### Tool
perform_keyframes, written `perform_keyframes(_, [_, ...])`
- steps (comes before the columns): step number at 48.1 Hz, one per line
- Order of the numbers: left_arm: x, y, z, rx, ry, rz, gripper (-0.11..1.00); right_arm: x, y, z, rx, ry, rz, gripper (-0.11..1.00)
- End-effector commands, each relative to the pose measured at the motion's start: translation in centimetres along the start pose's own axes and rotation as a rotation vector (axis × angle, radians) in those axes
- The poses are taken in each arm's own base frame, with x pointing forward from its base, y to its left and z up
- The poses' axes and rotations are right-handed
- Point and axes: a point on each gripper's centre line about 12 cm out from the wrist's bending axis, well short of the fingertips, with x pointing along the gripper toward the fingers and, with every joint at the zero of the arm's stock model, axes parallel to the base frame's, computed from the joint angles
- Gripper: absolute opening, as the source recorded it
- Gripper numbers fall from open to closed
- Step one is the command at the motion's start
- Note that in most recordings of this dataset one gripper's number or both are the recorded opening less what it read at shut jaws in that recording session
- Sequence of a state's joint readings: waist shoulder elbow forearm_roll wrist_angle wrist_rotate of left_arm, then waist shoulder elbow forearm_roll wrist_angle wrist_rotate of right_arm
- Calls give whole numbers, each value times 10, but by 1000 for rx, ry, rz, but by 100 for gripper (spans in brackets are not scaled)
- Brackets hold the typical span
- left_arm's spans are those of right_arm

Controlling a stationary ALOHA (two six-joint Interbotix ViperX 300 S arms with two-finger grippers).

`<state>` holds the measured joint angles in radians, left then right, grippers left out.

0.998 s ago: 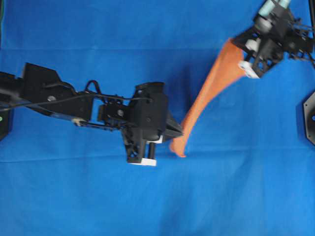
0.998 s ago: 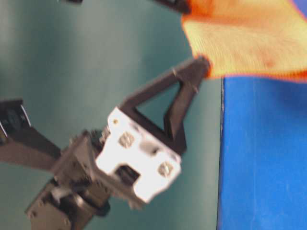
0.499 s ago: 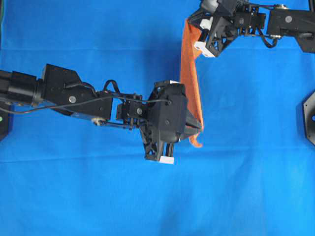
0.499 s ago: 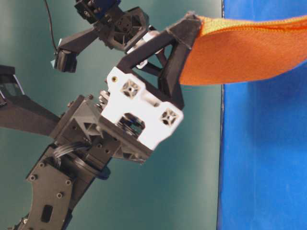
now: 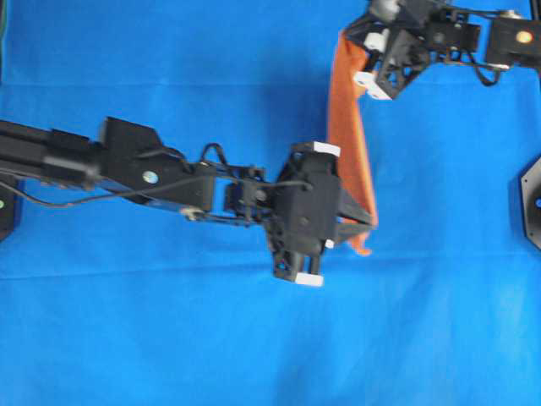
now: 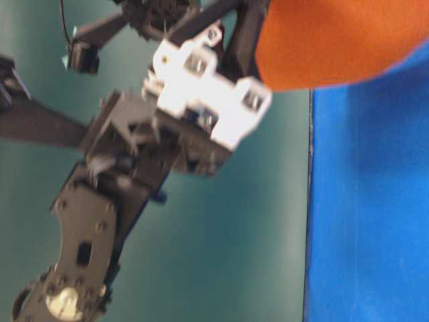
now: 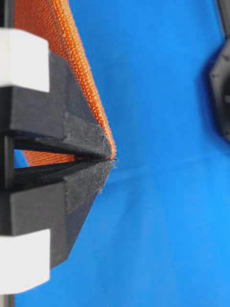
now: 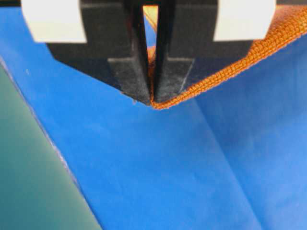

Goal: Fold the orange towel.
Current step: 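Rotate the held strip to vertical, right gripper moving to the top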

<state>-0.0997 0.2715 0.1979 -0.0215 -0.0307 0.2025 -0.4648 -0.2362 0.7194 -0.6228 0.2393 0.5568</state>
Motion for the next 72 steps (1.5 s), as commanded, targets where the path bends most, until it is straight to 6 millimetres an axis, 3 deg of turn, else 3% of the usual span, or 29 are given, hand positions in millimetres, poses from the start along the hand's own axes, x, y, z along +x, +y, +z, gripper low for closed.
perform_keyframes(1, [3,-13,32,29,-86,-16,2,-17,-13,3,30,-36,-31,3])
perform_keyframes(9, [27,-14,33,38,-86,-16,2,-27,-16,-9,37,-15,-45,3])
perform_keyframes(14, [28,-15,27,39,-59,-22,2,-26,-14,-11,44,-11,-40,3])
perform_keyframes(22, [15,-18,3,-22,4,-33,2,-10,-7,-6,35,-20,-7,3])
perform_keyframes(36, [-20,-32,-53,-100,134,-56,2,44,21,8,-4,-22,86,3])
perform_keyframes(44, [-38,-36,-78,-144,179,-58,2,61,33,15,-29,-19,107,3])
perform_keyframes(55, [-50,-37,-89,-149,169,-55,2,69,38,18,-37,-21,117,3])
perform_keyframes(72, [-44,-38,-96,-148,181,-56,2,70,42,18,-49,-26,128,3])
